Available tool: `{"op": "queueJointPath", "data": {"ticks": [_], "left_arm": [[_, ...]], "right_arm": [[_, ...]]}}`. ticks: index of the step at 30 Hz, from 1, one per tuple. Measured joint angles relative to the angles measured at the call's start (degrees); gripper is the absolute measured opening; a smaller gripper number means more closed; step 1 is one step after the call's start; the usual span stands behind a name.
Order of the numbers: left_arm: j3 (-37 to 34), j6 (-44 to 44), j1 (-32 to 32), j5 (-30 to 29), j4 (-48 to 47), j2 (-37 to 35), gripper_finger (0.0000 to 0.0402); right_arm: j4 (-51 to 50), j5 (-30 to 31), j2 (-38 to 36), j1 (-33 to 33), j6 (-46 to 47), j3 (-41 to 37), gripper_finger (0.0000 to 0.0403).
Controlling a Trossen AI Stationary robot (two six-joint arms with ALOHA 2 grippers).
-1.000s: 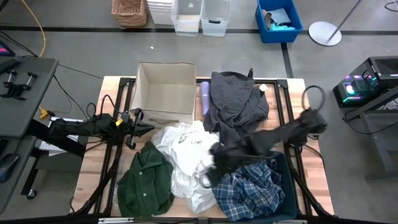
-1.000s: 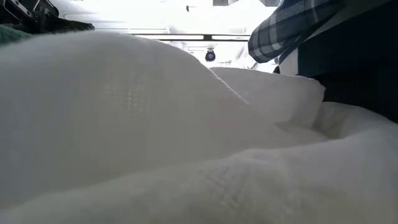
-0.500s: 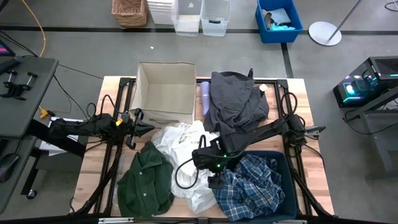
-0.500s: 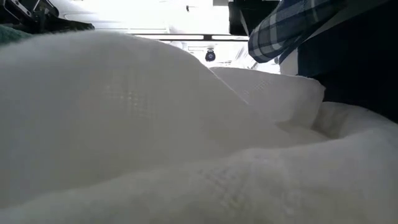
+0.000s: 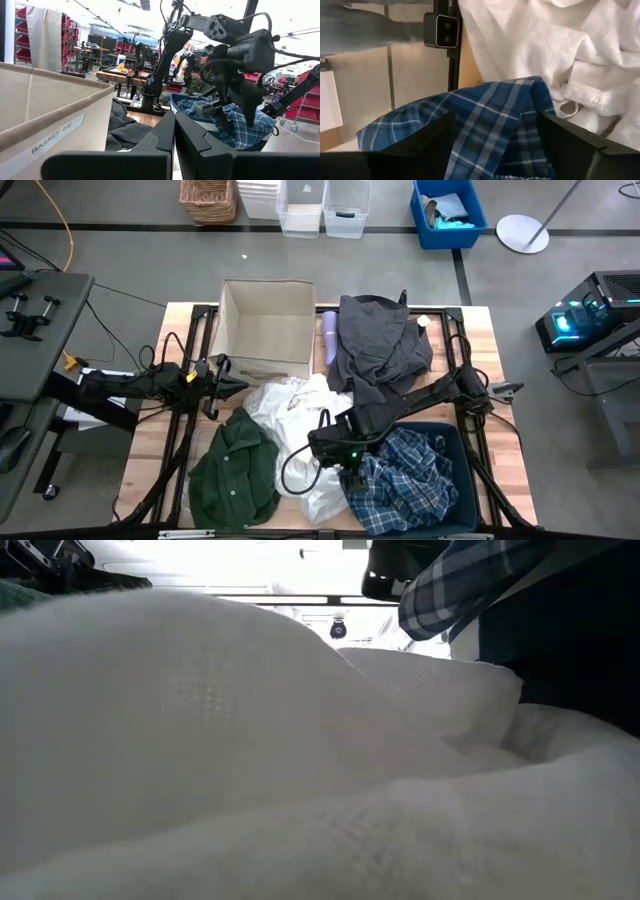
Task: Sort clothes
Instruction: Put the blue shirt into the blue laundry organizer
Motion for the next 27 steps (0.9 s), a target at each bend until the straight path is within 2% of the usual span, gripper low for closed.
{"op": "queueJointPath", "data": {"ticks": [5,10,12,15,18,19,20,22,27], "left_arm": [[0.0,0.0,0.0,0.0,0.0,0.0,0.0],[0.0,0.0,0.0,0.0,0.0,0.0,0.0],[0.0,0.0,0.0,0.0,0.0,0.0,0.0],[0.0,0.0,0.0,0.0,0.0,0.0,0.0],[0.0,0.0,0.0,0.0,0.0,0.0,0.0],[0.0,0.0,0.0,0.0,0.0,0.0,0.0],[0.0,0.0,0.0,0.0,0.0,0.0,0.0],[0.0,0.0,0.0,0.0,0.0,0.0,0.0],[0.0,0.0,0.0,0.0,0.0,0.0,0.0]], "right_arm": [[0.1,-1.3,1.2,0.6,3.2,0.0,0.0275],[0.2,-2.2,1.3,0.6,11.9,0.0,0.0273],[0.2,-2.2,1.3,0.8,16.2,0.0,0.026],[1.3,-2.2,1.3,1.6,20.1,0.0,0.0196],[1.4,-4.7,1.4,3.0,24.4,1.8,0.0067],[1.4,-5.7,1.4,3.4,25.3,3.2,0.0036],[1.0,-6.1,1.4,3.9,26.4,5.1,0.0021],[-2.1,-5.6,1.2,4.9,29.0,10.2,0.0016],[-19.9,0.4,0.9,9.3,37.1,25.1,0.0004]]}}
